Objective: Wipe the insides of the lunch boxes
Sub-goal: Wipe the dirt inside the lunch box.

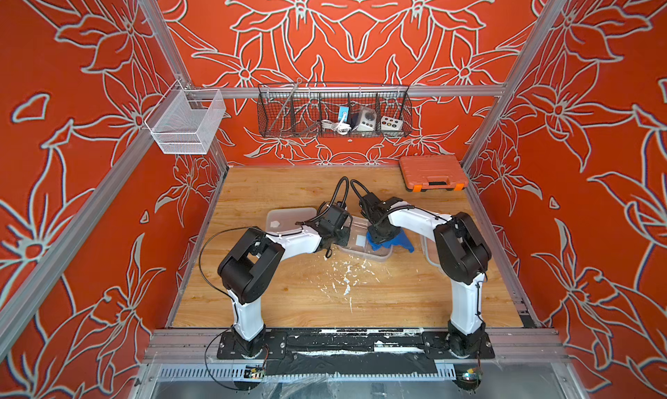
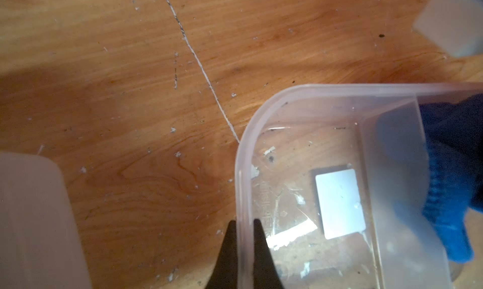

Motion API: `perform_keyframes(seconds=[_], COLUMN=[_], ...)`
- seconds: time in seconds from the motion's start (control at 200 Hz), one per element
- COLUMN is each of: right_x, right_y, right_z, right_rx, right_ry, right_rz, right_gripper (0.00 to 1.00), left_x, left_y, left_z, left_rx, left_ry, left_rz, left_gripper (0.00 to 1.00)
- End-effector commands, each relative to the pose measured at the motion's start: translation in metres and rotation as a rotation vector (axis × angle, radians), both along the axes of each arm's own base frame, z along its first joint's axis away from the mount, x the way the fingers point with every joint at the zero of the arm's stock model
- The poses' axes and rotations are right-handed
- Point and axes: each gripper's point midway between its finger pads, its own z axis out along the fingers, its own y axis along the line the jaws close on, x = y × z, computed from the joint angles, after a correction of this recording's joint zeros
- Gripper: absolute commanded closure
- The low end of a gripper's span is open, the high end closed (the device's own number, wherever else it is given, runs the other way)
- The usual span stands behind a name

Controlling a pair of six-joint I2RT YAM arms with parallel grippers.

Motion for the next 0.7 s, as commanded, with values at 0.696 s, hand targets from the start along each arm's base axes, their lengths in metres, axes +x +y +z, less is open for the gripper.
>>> perform_keyframes(seconds=[0.696], right_x=[-0.109], right_y=[0.075], right_z=[-0.014], right_rx=[0.547], right_ry=[0.366], right_rz=[0.198], right_gripper=[1.00], left_x=[0.008], left_y=[0.002], left_z=[-0.005], left_rx=[0.067], left_ry=[0.022], left_rz=[-0.016], left_gripper=[1.00])
